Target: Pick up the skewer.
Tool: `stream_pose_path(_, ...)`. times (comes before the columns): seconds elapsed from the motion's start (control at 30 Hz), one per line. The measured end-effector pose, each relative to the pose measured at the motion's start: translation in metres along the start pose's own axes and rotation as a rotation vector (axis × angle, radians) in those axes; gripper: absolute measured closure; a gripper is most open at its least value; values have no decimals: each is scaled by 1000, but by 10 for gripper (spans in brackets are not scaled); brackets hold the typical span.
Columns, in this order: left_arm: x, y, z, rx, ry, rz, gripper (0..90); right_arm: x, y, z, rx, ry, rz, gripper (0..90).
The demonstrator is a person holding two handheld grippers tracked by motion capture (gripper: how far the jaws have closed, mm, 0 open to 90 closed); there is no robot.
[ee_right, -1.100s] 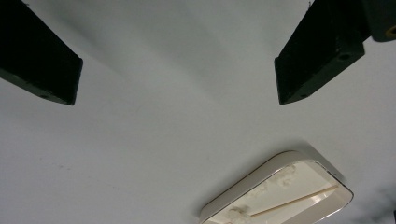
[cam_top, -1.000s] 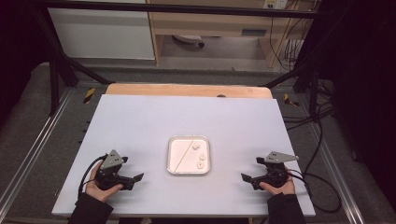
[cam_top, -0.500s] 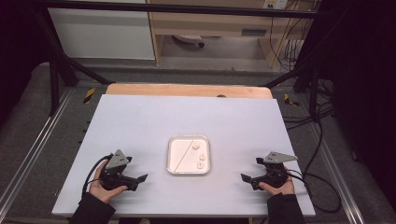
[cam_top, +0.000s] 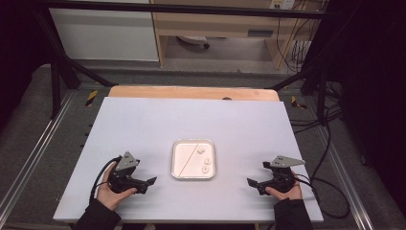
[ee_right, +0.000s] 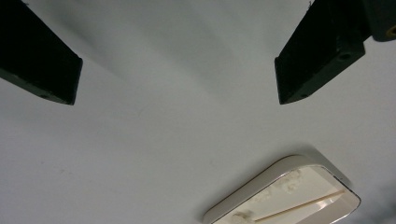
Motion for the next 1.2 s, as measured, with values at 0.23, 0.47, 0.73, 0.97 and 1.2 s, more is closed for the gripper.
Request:
stream_pose_path(0.23,-11,9,3,9,-9,20,78,1,0,0,2,0,-2,13)
stream_pose_path(0.47,-20,21,5,11,-8,41,78,1,0,0,3,-2,-3,12)
stream_pose_path(0.73,-33,36,17,30,-13,52,88,1,0,0,4,-1,-3,12)
stream_pose_path(0.97,-42,48,26,35,-8,59,100,1,0,0,5,0,-3,12)
stream_pose_path(1.2,-48,57,37,61,15,52,138,1,0,0,6,0,-5,12)
Point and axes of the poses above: each handheld gripper's, and its own axes: z roughly forward along the jaws, y roughly out of its top, x roughly to its left, the point moved 2 cm from there along z, roughly forward along the jaws, and after that the axes turned 9 degrees about -z, right-handed, at the moved point
